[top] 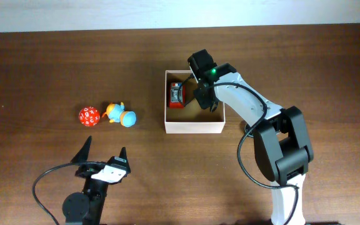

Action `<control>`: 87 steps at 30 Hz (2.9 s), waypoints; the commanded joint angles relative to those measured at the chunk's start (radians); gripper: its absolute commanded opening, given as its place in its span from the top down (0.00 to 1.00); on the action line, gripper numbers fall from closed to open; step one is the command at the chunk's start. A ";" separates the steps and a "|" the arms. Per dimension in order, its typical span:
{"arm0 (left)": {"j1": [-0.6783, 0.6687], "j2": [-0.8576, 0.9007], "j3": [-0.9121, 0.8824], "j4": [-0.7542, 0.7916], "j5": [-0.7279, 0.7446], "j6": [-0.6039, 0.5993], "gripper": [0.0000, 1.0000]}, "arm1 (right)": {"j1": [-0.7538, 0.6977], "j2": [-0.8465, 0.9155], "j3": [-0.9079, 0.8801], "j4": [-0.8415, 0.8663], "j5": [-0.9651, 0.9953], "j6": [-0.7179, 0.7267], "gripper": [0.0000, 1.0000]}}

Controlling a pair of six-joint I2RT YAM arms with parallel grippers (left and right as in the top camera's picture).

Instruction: Pack container

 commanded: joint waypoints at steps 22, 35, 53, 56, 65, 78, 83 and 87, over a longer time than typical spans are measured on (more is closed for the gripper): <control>0.006 -0.010 -0.006 -0.002 -0.008 -0.006 0.01 | 0.092 -0.014 0.272 -0.215 -0.029 0.002 0.88; 0.006 -0.010 -0.006 -0.002 -0.008 -0.006 0.01 | -0.023 -0.029 0.694 -0.666 0.025 0.274 0.30; 0.006 -0.010 -0.006 -0.002 -0.008 -0.006 0.01 | -0.138 -0.115 0.557 -0.856 0.090 0.493 0.20; 0.006 -0.010 -0.006 -0.002 -0.008 -0.006 0.01 | -0.138 -0.115 0.475 -0.822 0.088 0.500 0.19; 0.006 -0.010 -0.006 -0.002 -0.008 -0.006 0.01 | -0.141 -0.245 0.128 -0.607 0.056 0.518 0.18; 0.006 -0.010 -0.006 -0.002 -0.008 -0.006 0.01 | -0.146 -0.628 -0.391 -0.304 -0.053 0.416 0.10; 0.006 -0.010 -0.006 -0.002 -0.008 -0.006 0.01 | -0.168 -0.651 -0.555 -0.141 -0.072 0.415 0.07; 0.006 -0.010 -0.006 -0.001 -0.008 -0.006 0.01 | -0.208 -0.651 -0.645 -0.014 -0.086 0.412 0.07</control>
